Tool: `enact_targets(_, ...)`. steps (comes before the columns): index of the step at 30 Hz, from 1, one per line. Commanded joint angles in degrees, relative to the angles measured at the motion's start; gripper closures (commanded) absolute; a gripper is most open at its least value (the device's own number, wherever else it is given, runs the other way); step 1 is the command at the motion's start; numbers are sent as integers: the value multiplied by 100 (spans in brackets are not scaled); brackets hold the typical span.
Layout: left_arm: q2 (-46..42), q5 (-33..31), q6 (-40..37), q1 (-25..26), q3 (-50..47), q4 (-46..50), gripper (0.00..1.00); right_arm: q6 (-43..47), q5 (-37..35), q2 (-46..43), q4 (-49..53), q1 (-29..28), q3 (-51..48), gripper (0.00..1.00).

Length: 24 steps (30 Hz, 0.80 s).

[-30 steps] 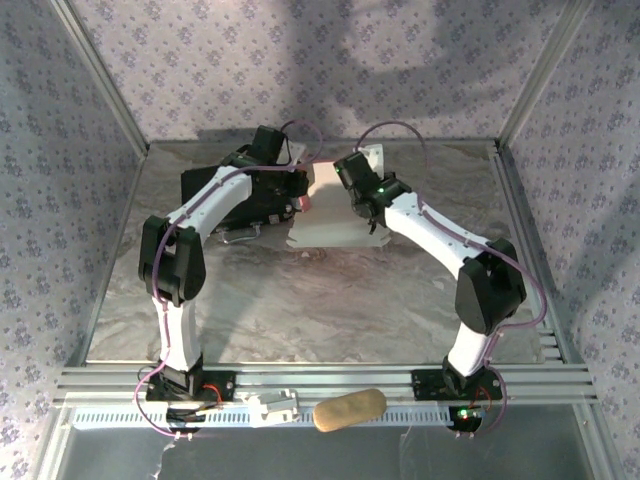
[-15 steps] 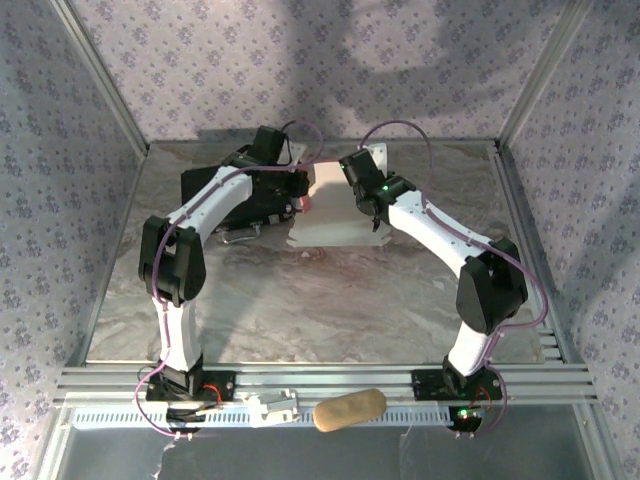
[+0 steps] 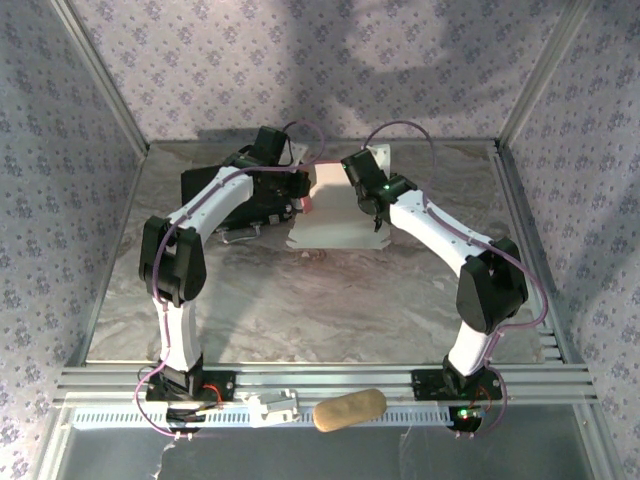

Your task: Fold the paper box

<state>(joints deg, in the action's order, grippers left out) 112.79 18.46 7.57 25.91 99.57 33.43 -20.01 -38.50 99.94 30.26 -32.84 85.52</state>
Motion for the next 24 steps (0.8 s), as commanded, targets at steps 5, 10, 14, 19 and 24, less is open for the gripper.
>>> enact_targets(5, -328, 114, -82, 37, 236, 132, 100, -255, 174, -187, 189, 185, -187, 78)
enact_targets(10, -304, 125, -80, 46, 266, 155, 100, -275, 265, -201, 112, 213, -297, 76)
enact_targets(14, -288, 114, -74, 53, 282, 156, 100, -265, 264, -173, 123, 228, -268, 78)
enact_targets(19, -251, 94, -41, 67, 318, 144, 100, -356, 86, -70, 312, 159, -121, 80)
enact_targets(24, -224, 58, -6, 114, 318, 120, 100, -634, -209, 47, 608, 76, -20, 75)
